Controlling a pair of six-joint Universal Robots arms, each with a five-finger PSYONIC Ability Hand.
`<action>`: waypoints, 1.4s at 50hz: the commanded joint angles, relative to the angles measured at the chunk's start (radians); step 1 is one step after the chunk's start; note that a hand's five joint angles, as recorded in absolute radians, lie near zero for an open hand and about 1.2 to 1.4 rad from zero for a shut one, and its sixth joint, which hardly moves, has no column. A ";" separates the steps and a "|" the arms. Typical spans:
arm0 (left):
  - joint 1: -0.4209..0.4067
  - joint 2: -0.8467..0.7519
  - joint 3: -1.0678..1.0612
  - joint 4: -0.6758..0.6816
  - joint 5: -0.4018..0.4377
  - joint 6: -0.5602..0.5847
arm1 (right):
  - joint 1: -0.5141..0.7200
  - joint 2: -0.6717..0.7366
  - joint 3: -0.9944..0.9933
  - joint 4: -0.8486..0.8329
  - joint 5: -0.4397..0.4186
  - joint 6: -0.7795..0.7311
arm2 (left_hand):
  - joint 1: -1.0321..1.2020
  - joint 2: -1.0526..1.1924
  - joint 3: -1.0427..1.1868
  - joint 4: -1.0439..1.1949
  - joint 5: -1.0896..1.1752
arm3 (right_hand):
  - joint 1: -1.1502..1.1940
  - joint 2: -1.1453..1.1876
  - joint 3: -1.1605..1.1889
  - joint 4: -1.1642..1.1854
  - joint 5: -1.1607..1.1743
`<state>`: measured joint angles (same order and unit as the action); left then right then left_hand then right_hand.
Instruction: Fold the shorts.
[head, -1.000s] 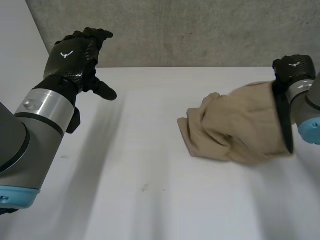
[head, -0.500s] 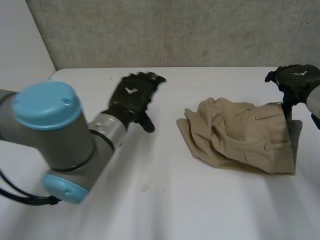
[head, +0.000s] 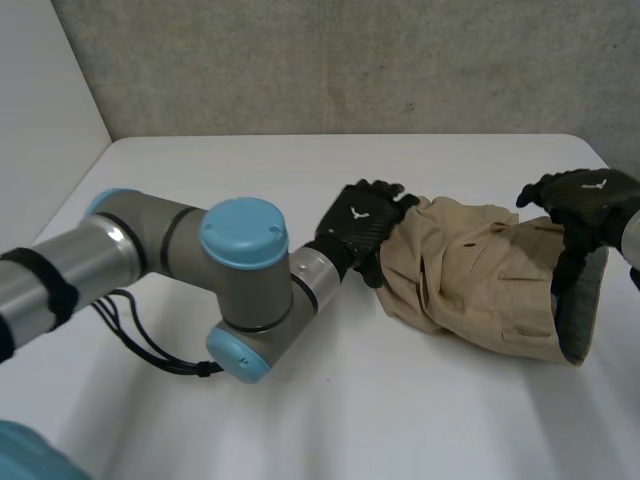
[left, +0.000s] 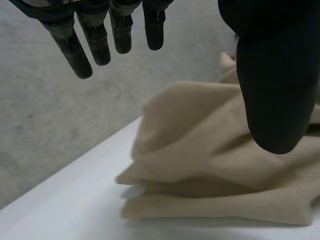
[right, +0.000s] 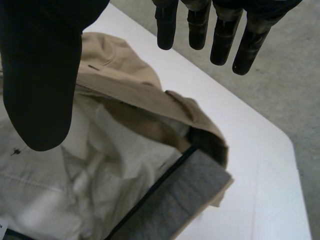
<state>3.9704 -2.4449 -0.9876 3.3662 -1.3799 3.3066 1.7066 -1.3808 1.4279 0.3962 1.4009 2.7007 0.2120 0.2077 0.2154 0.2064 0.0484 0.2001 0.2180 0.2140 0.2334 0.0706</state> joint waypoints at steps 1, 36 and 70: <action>-0.022 -0.118 0.118 -0.033 0.032 0.014 | -0.002 0.002 0.077 -0.060 -0.063 -0.005 | 0.013 0.018 0.010 0.019 0.002 | 0.025 0.007 0.011 -0.008 -0.020; -0.020 0.658 -0.267 -0.047 -0.214 0.068 | -0.013 -0.090 -0.141 -0.208 -0.204 0.303 | 1.184 1.189 1.181 1.190 1.173 | 1.196 1.178 1.182 1.163 1.151; 0.155 0.426 -0.290 -0.220 -0.231 0.128 | 0.151 0.286 -0.373 -0.117 0.084 0.208 | 0.007 0.012 0.004 0.013 -0.004 | -0.026 -0.044 -0.040 -0.059 -0.071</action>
<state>4.1299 -2.1825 -1.1172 3.1485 -1.6108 3.4384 1.8628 -0.9152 0.8665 0.2667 1.5027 2.9754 0.2223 0.2254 0.2338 0.2224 0.0498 0.2013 0.2205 0.2147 0.2344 0.0713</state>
